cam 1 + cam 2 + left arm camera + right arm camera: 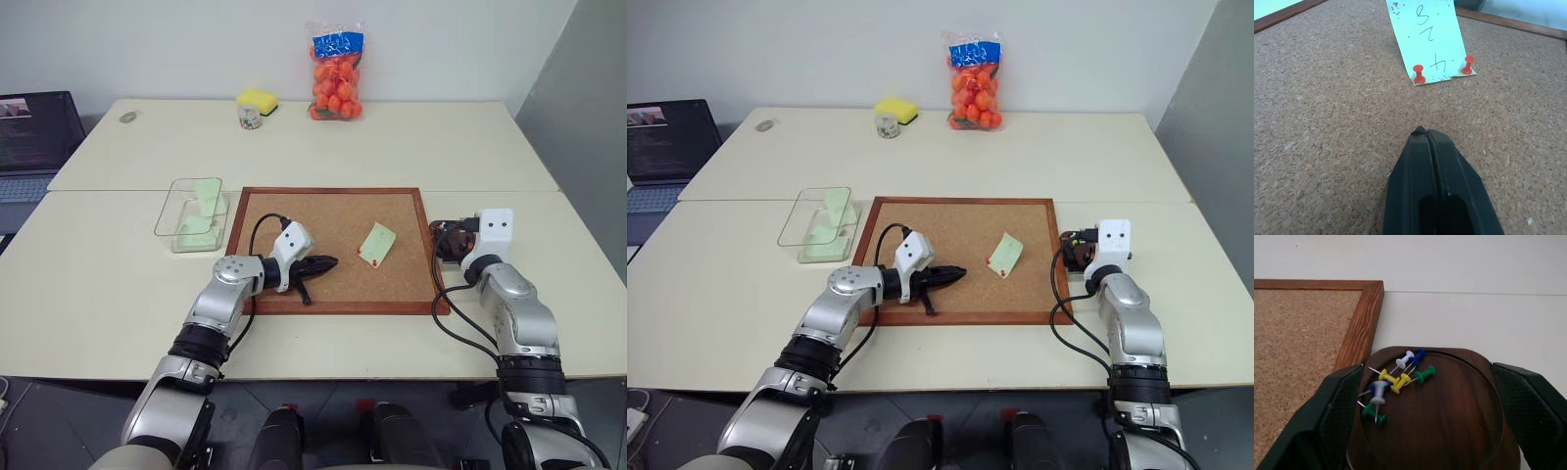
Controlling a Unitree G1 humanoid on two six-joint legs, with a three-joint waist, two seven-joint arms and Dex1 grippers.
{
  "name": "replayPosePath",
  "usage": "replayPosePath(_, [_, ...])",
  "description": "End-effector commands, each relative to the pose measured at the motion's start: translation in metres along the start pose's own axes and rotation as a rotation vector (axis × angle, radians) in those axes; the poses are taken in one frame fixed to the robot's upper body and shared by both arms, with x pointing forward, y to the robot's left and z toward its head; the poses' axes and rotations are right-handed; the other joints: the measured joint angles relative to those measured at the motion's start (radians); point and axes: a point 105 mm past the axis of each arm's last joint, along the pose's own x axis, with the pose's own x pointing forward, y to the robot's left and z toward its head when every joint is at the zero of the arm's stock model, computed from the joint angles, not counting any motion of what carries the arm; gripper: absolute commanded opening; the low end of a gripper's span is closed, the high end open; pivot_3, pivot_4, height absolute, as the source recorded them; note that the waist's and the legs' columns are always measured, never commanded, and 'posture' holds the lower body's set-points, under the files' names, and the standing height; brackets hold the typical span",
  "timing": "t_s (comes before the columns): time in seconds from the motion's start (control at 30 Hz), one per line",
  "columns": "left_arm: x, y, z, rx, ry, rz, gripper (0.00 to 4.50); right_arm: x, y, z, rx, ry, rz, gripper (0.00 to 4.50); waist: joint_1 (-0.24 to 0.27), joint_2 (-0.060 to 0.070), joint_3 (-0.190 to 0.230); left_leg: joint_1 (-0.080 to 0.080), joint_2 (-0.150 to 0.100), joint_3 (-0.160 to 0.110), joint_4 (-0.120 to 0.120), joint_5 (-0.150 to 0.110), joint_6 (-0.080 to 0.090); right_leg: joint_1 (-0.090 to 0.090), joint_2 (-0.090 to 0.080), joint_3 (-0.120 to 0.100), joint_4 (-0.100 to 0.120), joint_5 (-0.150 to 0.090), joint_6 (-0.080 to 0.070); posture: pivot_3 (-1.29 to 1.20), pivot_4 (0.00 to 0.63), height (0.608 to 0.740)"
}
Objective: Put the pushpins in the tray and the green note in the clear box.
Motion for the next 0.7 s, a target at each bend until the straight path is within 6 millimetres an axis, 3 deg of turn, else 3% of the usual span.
replayPosePath(0.03, [0.001,-0.005,-0.030,-0.047,0.109,-0.006,0.00,-0.001,-0.009,0.013,-0.021,-0.049,-0.046,4.28,0.000,0.000,0.000,0.000,0.000,0.000,0.000,0.000,0.000,0.000,0.000,0.000,0.000,0.000,0.000,0.00,0.150,0.740])
replayPosePath(0.5, [0.001,-0.003,-0.029,-0.045,0.106,-0.001,0.00,0.001,-0.016,0.011,-0.018,-0.034,-0.067,4.28,0.000,0.000,0.000,0.000,0.000,0.000,0.000,0.000,0.000,0.000,0.000,0.000,0.000,0.000,0.000,0.00,0.150,0.740])
replayPosePath(0.7, [0.002,-0.004,-0.029,-0.044,0.106,-0.005,0.00,-0.003,-0.017,0.032,0.172,-0.131,-0.043,4.28,0.000,0.000,0.000,0.000,0.000,0.000,0.000,0.000,0.000,0.000,0.000,0.000,0.000,0.000,0.000,0.00,0.150,0.740])
